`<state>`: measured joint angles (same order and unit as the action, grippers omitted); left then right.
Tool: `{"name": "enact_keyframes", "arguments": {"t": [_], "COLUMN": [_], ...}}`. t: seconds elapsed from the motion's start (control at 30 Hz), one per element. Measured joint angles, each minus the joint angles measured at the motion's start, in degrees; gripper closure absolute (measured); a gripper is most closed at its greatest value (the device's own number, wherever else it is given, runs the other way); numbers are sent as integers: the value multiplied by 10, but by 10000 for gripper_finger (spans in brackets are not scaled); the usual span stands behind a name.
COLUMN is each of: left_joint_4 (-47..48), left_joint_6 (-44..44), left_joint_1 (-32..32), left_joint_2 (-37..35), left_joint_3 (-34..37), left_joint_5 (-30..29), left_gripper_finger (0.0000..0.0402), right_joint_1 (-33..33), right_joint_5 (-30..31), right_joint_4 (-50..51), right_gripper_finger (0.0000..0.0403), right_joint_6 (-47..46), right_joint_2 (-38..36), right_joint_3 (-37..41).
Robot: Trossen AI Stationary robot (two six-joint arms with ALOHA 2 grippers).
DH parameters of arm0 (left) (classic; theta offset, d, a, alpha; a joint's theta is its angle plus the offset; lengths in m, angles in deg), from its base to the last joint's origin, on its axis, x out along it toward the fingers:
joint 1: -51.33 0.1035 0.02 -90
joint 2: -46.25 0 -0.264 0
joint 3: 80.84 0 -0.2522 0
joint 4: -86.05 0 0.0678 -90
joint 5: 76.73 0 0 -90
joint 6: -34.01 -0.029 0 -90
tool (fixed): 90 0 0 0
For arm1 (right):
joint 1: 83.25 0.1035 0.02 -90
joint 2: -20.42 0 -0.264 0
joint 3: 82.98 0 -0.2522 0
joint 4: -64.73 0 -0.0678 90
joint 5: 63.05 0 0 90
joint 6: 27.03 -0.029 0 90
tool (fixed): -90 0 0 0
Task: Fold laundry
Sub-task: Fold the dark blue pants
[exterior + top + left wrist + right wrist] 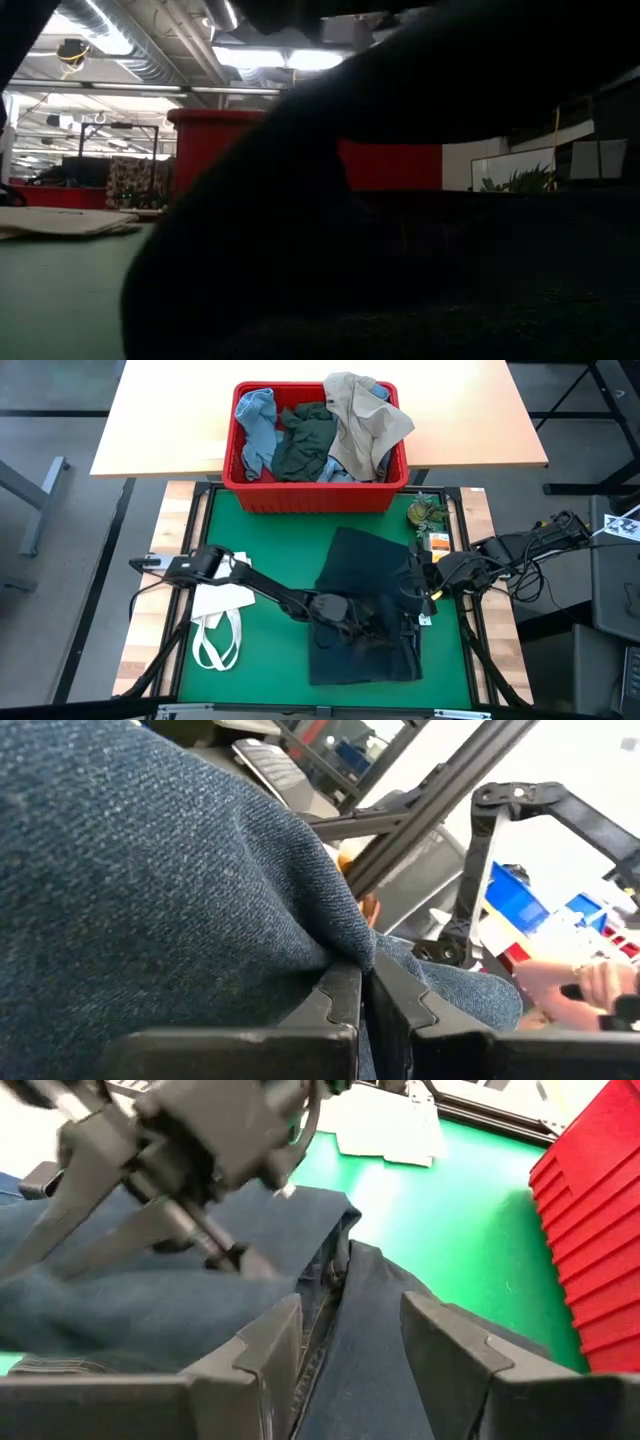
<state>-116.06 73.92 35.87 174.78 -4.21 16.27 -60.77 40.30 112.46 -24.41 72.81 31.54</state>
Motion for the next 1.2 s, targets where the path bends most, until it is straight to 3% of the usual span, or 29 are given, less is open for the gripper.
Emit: {"name": "enact_keyframes", "arguments": {"t": [0.27,0.57,0.87,0.97,1.13,1.2], "left_joint_4": [13,13,24,24,21,22], "left_joint_6": [0,0,-13,-13,-15,-17], "left_joint_1": [14,14,9,17,43,55], "left_joint_2": [82,128,129,129,123,116], "left_joint_3": [-94,-110,-110,-110,-110,-110], "left_joint_5": [11,7,-23,10,143,171], "left_gripper_finger": [401,399,316,283,250,248], "right_joint_1": [0,0,0,0,1,2], "right_joint_5": [-1,-5,-6,-24,-97,-127], "right_joint_4": [0,2,4,4,4,5], "right_gripper_finger": [230,230,230,230,230,230], "right_joint_6": [0,2,2,2,-54,-82], "right_joint_2": [0,0,0,0,0,0], "right_joint_3": [0,0,0,0,0,0]}}
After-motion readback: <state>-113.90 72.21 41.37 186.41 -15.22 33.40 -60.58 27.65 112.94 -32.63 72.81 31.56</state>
